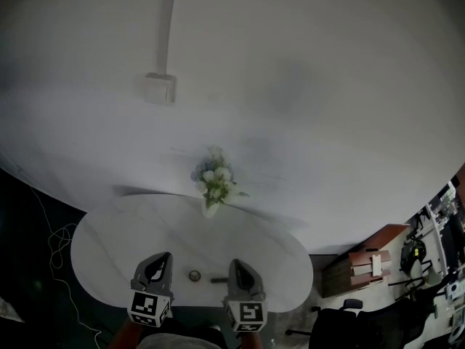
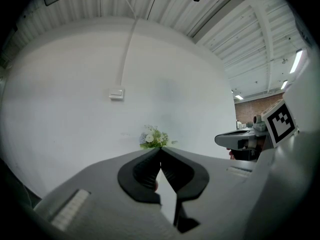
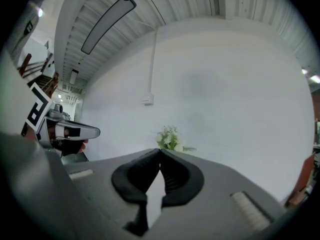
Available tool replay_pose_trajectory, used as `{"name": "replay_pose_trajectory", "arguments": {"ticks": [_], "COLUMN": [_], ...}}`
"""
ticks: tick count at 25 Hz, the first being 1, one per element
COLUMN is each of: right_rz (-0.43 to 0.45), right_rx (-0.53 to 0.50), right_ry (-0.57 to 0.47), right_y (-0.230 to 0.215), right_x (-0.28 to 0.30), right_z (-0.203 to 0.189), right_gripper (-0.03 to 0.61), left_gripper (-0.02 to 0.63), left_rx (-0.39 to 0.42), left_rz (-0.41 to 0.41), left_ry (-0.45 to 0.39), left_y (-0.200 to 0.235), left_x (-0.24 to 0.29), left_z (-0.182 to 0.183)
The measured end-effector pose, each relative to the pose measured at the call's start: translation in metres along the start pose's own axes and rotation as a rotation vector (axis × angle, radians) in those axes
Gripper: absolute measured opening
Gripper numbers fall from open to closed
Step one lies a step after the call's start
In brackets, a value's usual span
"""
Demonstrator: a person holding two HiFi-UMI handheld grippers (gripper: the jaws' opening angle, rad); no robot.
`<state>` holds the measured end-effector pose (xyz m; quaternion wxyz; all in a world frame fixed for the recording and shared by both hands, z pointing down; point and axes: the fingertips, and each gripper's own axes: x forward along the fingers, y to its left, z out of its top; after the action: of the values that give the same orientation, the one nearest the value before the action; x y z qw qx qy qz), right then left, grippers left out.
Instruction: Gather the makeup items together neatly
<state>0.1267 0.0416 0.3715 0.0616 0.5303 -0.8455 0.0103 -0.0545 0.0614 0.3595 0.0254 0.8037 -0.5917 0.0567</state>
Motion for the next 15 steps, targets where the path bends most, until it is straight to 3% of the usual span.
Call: {"name": "replay_pose_trajectory", "arguments": {"ticks": [15], "right_rz": [-0.001], "right_rx": [-0.010], "right_ry": [0.006], "right_y": [-0.0001], "right_x": [0.0081], "right_z": [-0.0001], "right_gripper": [0.005], "left_gripper": [0.009], "left_rx": [-0.003], "left_rz": [0.005], "left_ry": [0.014], "left_y": [0.0057], "left_x": [0.0053], "left_z": [-0.0085]}}
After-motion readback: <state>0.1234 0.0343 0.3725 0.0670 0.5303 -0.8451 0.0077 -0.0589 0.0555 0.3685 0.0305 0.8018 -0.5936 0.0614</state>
